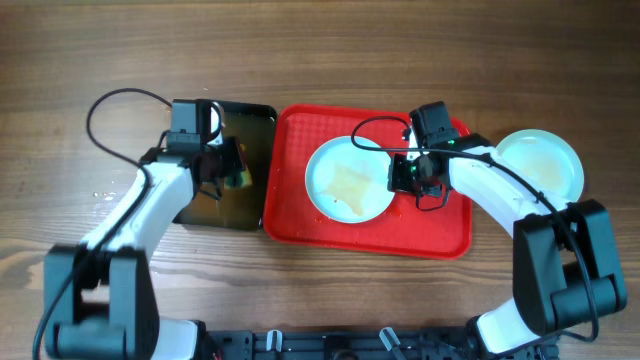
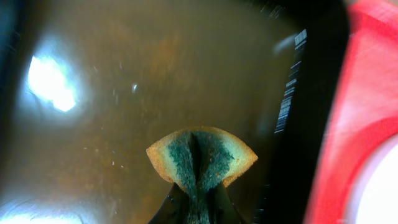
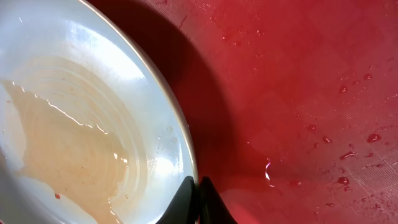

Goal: Clean dirty plates on tray and stack at the side
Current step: 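Carry the sponge with the left gripper onto the last plate, then scrub the last plate with the sponge while the right gripper holds it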

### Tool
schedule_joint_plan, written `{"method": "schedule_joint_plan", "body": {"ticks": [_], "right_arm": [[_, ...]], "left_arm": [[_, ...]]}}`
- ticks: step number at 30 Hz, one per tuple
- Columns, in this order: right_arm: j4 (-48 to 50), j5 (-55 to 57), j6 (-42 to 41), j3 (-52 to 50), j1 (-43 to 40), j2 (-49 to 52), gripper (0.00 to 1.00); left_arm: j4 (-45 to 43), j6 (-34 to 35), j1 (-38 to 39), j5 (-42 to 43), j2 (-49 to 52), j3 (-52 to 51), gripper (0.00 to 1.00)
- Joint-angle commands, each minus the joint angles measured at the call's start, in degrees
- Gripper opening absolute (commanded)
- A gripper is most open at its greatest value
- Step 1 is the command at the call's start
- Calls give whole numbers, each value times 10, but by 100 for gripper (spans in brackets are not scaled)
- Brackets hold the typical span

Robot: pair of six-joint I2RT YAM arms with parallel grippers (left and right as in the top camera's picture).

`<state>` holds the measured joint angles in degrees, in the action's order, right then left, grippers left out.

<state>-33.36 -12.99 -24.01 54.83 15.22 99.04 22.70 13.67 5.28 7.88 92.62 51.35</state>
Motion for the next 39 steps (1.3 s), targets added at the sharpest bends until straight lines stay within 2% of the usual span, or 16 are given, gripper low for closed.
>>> {"method": "schedule_joint_plan", "body": {"ticks": [1,5,11,14,16,18,21,26,30,34,36,39], "right_arm": [[-4,10,0,-4,2,-10,4],[-4,10,0,-4,2,-10,4],[-7,10,0,-4,2,-10,4],[-7,10,0,-4,2,-10,4],[-7,10,0,-4,2,-10,4],[-7,10,0,-4,2,-10,4],[-7,10,0,-4,2,-10,4],[-7,10,0,-4,2,-10,4],[-7,10,0,-4,2,-10,4],[-7,10,0,-4,2,-10,4],[-7,10,0,-4,2,-10,4],[-8,10,0,-4,2,-10,4]], "left_arm": [[-5,-47,0,2,56,-1,4],[-11,-43,1,10,59,0,4],[-23,-42,1,43,-53,25,4],[-39,-24,1,110,-83,25,4],[-52,12,3,186,-82,24,4],[-61,51,18,206,-76,24,4],[-90,128,69,206,-60,23,4],[-167,188,178,199,-7,23,4],[-189,247,249,146,42,23,4],[-204,263,299,116,77,23,4],[-202,263,323,71,95,22,4],[-197,262,332,36,115,22,4]]}}
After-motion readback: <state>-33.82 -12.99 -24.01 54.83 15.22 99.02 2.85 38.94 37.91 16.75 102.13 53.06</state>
